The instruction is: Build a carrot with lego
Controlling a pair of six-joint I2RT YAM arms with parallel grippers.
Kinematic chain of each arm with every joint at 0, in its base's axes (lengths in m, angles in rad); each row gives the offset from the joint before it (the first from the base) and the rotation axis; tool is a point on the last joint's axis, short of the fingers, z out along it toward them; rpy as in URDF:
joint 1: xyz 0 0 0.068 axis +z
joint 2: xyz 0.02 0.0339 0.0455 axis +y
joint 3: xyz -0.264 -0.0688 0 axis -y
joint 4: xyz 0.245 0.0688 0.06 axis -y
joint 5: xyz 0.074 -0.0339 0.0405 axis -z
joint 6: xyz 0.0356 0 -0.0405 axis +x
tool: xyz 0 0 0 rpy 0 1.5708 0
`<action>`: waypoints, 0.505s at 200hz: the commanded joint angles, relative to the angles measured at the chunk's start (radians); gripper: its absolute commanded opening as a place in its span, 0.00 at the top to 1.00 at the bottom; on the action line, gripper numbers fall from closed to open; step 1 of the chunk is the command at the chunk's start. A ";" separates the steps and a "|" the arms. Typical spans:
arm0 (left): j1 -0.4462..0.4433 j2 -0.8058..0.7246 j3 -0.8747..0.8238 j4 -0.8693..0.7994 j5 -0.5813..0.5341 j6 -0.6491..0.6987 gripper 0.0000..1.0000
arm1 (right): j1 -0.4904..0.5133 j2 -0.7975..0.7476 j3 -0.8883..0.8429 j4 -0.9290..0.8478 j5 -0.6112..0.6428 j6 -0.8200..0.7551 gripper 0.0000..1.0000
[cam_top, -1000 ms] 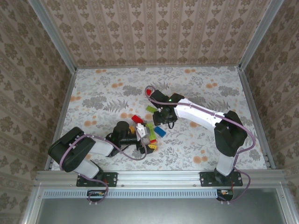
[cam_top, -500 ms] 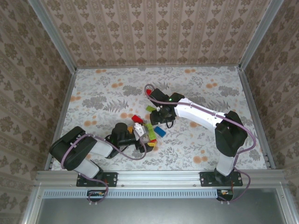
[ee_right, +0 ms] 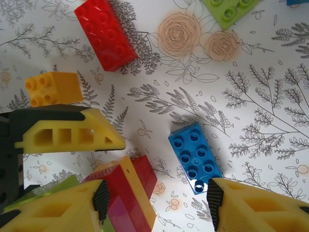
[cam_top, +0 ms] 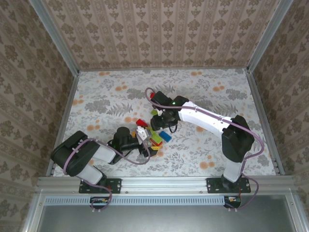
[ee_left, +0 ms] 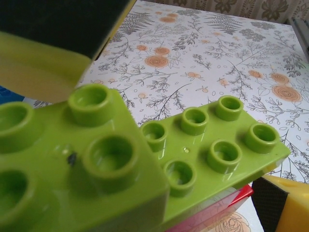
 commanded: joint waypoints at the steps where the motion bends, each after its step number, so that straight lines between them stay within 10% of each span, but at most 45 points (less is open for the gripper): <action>1: 0.009 -0.006 0.006 0.024 0.035 -0.013 0.00 | 0.010 0.018 0.035 -0.059 -0.010 -0.053 0.41; 101: 0.046 0.014 0.067 -0.020 0.098 0.013 0.00 | 0.018 -0.006 0.043 -0.099 0.022 -0.098 0.39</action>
